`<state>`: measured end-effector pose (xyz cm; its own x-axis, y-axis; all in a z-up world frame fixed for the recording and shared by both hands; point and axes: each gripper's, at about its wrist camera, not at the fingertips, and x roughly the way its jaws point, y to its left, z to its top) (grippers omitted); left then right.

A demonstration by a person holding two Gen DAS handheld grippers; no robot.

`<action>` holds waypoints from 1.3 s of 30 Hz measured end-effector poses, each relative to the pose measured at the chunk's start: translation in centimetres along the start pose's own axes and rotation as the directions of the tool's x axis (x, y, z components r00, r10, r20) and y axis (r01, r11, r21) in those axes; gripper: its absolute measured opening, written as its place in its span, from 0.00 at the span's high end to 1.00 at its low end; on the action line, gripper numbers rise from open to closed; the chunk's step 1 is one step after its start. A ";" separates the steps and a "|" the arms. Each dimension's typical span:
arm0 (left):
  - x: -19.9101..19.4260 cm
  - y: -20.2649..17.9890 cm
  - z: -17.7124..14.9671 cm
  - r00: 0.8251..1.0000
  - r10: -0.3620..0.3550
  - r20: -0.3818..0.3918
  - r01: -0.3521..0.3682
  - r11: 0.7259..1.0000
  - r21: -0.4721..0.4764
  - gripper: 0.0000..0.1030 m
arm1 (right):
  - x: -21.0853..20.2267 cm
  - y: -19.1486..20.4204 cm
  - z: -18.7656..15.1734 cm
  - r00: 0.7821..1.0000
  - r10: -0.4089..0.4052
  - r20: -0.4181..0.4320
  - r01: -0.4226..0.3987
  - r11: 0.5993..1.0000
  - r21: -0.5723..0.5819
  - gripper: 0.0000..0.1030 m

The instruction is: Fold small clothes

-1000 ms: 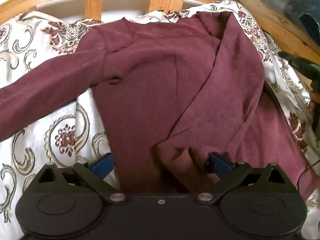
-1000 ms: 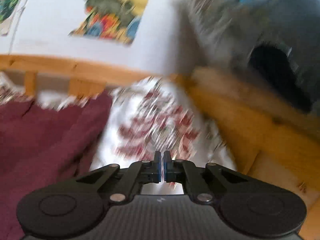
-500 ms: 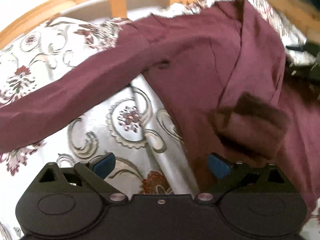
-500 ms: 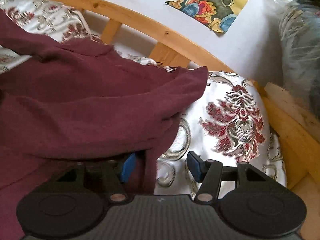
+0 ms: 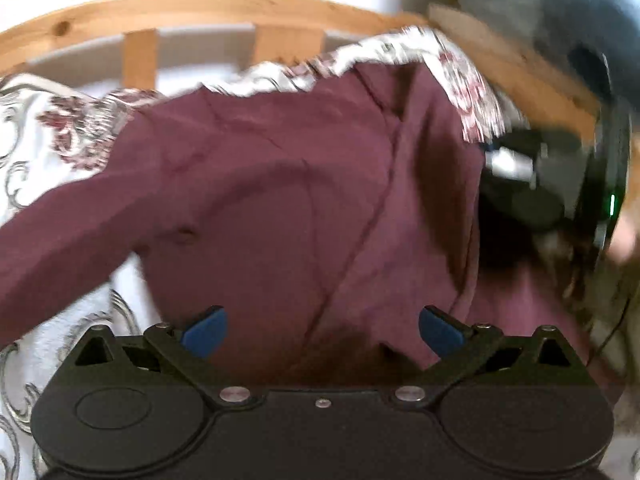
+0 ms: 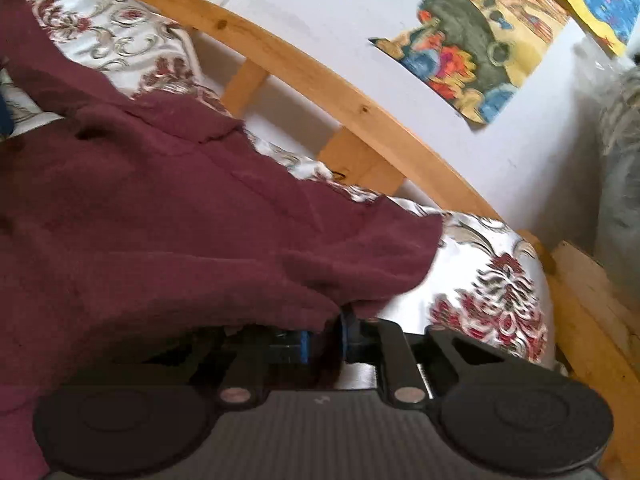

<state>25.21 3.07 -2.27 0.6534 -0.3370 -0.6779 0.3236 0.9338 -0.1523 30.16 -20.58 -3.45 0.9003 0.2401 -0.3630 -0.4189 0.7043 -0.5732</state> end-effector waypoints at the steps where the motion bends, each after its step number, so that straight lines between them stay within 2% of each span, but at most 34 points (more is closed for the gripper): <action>1: 0.4 -0.3 -0.4 1.000 0.001 -0.014 -0.001 1.000 0.019 0.02 | -0.2 -0.5 -0.1 1.000 -0.008 -0.006 0.008 1.000 0.030 0.86; 4: 0.8 -0.4 -1.4 0.999 0.000 -0.043 0.002 0.999 0.055 0.03 | -1.3 -2.5 -0.7 0.998 -0.061 -0.028 0.065 0.986 0.155 0.87; 7: 0.7 -0.1 -2.3 0.998 0.006 -0.067 -0.002 0.998 0.063 0.03 | -2.7 -4.8 -1.7 0.994 -0.096 -0.043 0.105 0.938 0.331 0.89; 9: 0.7 0.3 -2.8 0.996 0.016 -0.084 -0.011 0.998 0.062 0.03 | -3.4 -6.9 -3.2 0.993 -0.100 -0.070 0.122 0.850 0.512 0.88; 11: 0.4 0.9 -3.2 0.995 0.019 -0.094 -0.015 0.999 0.047 0.03 | -3.1 -8.3 -4.7 0.994 -0.044 -0.102 0.099 0.764 0.638 0.88; 13: 0.0 1.1 -3.5 0.995 0.019 -0.096 -0.016 0.999 0.034 0.03 | -3.0 -8.7 -5.5 0.993 -0.034 -0.113 0.102 0.735 0.670 0.87; 14: -0.2 1.3 -3.6 0.995 0.019 -0.093 -0.016 0.999 0.031 0.03 | -3.2 -8.7 -5.6 0.992 -0.043 -0.117 0.111 0.731 0.673 0.85; 16: -1.0 1.4 -3.7 0.997 0.002 -0.077 0.000 1.000 0.022 0.03 | -3.5 -8.7 -5.7 0.991 -0.049 -0.123 0.120 0.736 0.667 0.72; 19: -2.4 2.1 -3.5 0.998 -0.055 -0.027 0.054 0.998 -0.018 0.03 | -4.4 -7.9 -5.7 0.986 -0.051 -0.156 0.135 0.793 0.594 0.56; 23: -4.2 2.6 -2.6 0.994 -0.088 0.064 0.092 0.994 -0.060 0.01 | -6.9 -7.7 -5.3 0.983 -0.037 -0.178 0.129 0.835 0.535 0.43; 25: -4.6 2.6 -1.9 0.990 -0.098 0.101 0.106 0.991 -0.081 0.01 | -8.1 -7.8 -4.9 0.984 -0.024 -0.176 0.113 0.848 0.517 0.30; 28: -3.9 2.2 -0.9 0.991 -0.082 0.102 0.094 0.988 -0.120 0.01 | -8.9 -9.1 -4.2 0.989 -0.007 -0.144 0.082 0.846 0.527 0.21; 30: -2.7 1.8 -0.6 0.995 -0.071 0.064 0.078 0.989 -0.125 0.01 | -8.3 -10.2 -3.3 0.993 0.012 -0.119 0.057 0.829 0.557 0.19; 35: 0.0 1.0 -1.6 0.999 -0.005 -0.040 0.001 0.996 -0.085 0.03 | -1.7 -13.4 -0.9 0.993 0.066 -0.099 0.013 0.767 0.641 0.22; 38: 0.7 1.3 -2.6 0.996 0.036 -0.079 -0.042 0.996 -0.085 0.04 | 2.8 -14.5 -0.5 0.988 0.092 -0.123 0.016 0.736 0.677 0.33; 39: 0.9 1.5 -2.9 0.995 0.041 -0.088 -0.049 0.995 -0.091 0.05 | 4.1 -14.7 -0.6 0.983 0.116 -0.143 0.016 0.723 0.691 0.40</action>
<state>24.29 4.50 -5.14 0.6031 -0.2867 -0.7444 0.2279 0.9562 -0.1836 39.97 -30.29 3.05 0.8195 0.2218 -0.5285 -0.2070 0.9744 0.0879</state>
